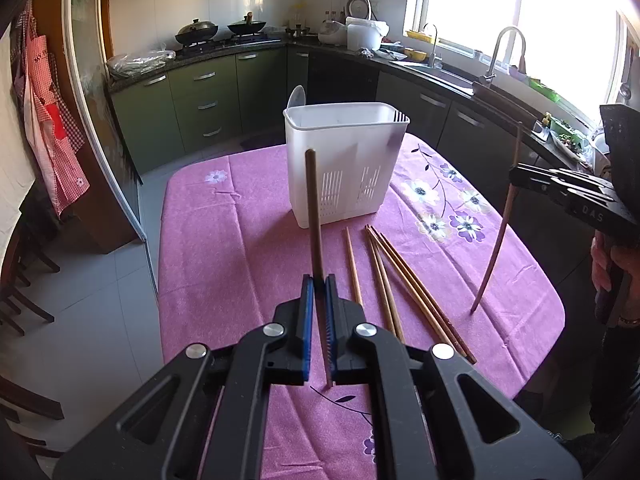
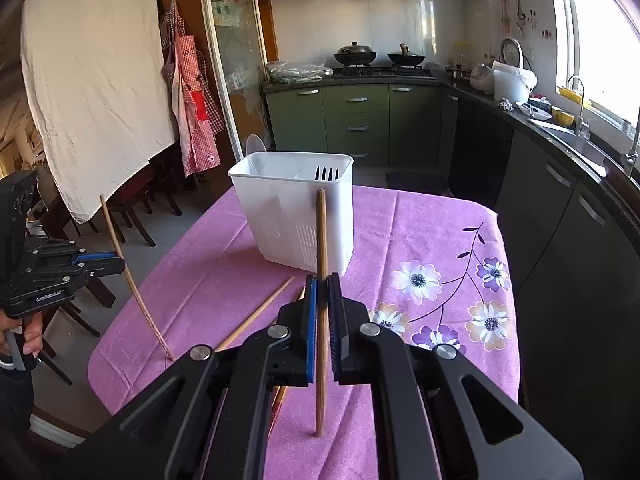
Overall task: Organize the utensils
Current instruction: 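Drop the chopstick into the caddy with the left gripper while the right gripper carries its chopstick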
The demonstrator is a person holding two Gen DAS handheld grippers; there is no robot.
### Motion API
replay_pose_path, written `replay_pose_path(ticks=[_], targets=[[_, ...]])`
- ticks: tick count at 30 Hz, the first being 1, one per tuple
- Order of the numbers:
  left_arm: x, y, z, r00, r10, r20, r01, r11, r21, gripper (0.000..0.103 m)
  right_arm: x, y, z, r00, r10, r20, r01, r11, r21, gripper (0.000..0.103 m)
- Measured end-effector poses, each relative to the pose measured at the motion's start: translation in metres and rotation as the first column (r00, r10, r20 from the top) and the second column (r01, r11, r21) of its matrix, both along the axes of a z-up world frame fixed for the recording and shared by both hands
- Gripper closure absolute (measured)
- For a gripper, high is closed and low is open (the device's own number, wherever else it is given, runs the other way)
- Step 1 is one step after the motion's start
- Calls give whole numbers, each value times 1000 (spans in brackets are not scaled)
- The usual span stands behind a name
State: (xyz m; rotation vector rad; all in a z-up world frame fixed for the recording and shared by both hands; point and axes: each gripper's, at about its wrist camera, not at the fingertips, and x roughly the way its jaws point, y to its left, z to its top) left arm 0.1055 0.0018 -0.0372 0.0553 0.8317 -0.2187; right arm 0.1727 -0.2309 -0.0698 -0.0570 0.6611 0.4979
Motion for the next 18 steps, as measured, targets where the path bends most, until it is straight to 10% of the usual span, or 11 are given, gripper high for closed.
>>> replay_pose_path(ticks=[18], targets=[[-3,-9,28,999,-28,40,28,1000,-1,97,-45,-27,3,999,-6,48,4,999,34,97]])
